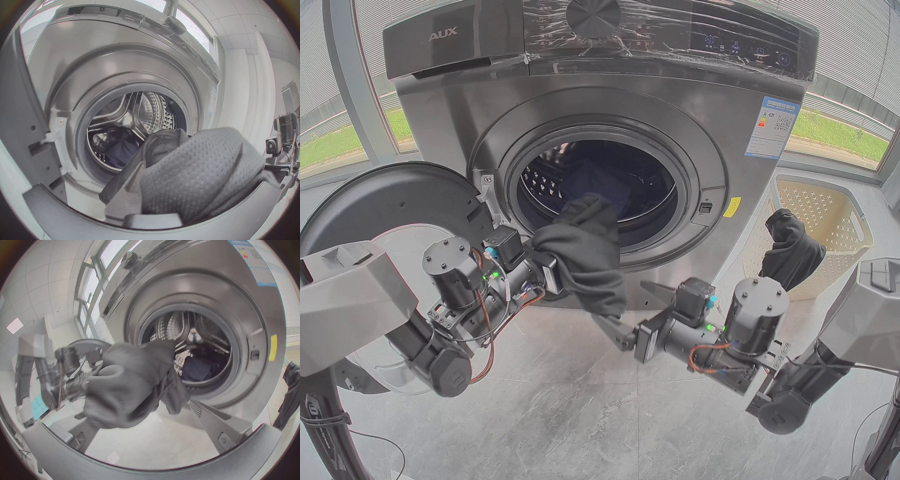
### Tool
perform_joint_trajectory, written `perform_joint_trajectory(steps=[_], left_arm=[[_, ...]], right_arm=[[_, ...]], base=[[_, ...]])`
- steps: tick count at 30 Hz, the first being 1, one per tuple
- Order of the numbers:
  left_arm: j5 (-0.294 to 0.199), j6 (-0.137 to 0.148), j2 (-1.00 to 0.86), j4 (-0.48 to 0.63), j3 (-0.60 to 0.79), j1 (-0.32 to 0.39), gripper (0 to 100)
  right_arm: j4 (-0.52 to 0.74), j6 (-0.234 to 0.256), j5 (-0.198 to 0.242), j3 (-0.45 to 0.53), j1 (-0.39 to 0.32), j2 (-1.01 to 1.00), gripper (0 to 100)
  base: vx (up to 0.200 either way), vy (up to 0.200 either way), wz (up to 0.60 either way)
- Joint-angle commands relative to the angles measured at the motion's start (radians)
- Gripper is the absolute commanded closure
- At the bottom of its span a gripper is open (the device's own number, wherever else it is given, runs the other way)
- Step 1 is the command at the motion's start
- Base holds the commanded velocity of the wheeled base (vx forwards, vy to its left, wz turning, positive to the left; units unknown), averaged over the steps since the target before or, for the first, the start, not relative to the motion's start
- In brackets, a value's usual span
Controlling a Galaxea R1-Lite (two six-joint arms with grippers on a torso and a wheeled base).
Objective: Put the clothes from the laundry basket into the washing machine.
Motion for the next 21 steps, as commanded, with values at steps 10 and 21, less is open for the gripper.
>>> perform_joint_trajectory(steps=[10, 21], left_arm=[[0.022, -0.071, -0.33, -0.017, 0.404, -0.024, 100], [0.016, -0.071, -0.339, -0.017, 0.463, 0.0, 100]], right_arm=[[-0.128, 0.003, 0.064, 0.385, -0.04, -0.121, 0], [-0.126, -0.002, 0.023, 0.376, -0.181, -0.129, 0]], base=[[0.0, 0.0, 0.0], [0.0, 0.0, 0.0]])
